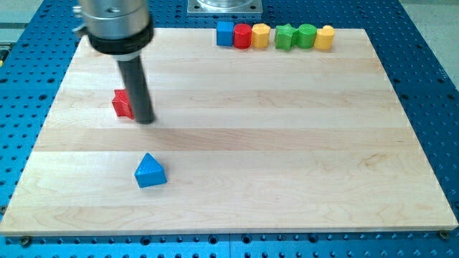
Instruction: Place the red star close to the cube
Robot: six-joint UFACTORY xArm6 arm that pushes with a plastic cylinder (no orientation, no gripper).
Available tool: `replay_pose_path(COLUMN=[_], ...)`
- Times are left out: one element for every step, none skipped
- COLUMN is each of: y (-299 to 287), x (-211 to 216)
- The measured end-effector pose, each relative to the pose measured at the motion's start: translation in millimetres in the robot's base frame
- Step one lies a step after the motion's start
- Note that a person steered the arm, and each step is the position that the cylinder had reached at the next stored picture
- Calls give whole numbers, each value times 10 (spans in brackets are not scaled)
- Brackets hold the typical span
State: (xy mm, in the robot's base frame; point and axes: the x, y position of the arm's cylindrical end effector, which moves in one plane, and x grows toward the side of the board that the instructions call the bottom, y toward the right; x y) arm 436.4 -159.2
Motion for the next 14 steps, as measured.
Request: replay_pose_path(y=[-346, -456, -677, -927, -1228, -1458, -1458, -1457, -1396, -1149, -783, -729, -888, -709], x=[-302, -735, -232, 178, 215, 215, 207, 208, -151, -712, -1122, -1169, -807, -706])
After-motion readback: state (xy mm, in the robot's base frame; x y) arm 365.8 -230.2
